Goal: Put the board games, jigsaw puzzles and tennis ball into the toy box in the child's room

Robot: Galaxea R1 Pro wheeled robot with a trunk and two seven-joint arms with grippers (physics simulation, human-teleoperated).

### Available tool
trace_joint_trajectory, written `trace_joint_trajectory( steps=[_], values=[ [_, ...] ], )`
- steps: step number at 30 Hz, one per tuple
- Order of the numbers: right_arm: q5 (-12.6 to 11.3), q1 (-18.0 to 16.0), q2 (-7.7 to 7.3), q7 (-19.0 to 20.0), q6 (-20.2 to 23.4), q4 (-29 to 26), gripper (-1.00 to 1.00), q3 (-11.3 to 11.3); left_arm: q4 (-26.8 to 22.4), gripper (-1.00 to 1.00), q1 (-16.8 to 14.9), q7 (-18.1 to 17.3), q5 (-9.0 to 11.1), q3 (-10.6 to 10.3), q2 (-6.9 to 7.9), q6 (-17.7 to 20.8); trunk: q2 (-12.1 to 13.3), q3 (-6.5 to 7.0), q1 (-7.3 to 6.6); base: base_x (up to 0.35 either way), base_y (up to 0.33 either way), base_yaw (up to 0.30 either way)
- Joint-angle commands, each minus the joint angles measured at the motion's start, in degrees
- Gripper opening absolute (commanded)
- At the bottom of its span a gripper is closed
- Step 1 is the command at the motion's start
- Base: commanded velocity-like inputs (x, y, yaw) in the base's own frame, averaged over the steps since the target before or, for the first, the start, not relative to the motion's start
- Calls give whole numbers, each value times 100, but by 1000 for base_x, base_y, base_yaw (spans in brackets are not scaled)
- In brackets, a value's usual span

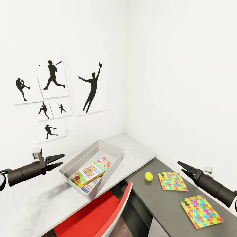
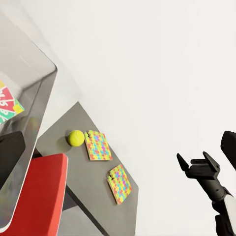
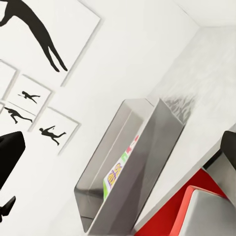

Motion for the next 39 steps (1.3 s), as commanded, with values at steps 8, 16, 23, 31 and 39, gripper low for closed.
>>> trace_joint_trajectory(
  steps=[8, 16, 23, 31, 39],
  values=[
    [0, -6, 1, 23, 38, 0, 100, -17, 1, 100, -6, -43, -38, 5, 0, 23, -11, -11, 3, 0, 0, 0],
    [-3, -6, 1, 16, 43, 0, 100, -20, -4, 100, -6, -44, -38, 5, 1, 23, -11, -10, 3, 0, 0, 0],
    [-4, -6, 1, 27, 41, 0, 100, -20, -4, 100, -6, -44, -38, 5, 5, 23, -11, -2, 3, 0, 0, -64],
    [1, -6, 1, 159, 41, 0, 100, -20, -4, 100, -9, -49, -38, 6, 7, 23, -11, 31, 3, 0, 1, -226],
    [-6, -6, -1, 190, 45, 7, 100, -18, -12, 100, -10, -53, -38, 5, 8, 23, -11, 68, 3, -96, 165, -250]
  ],
)
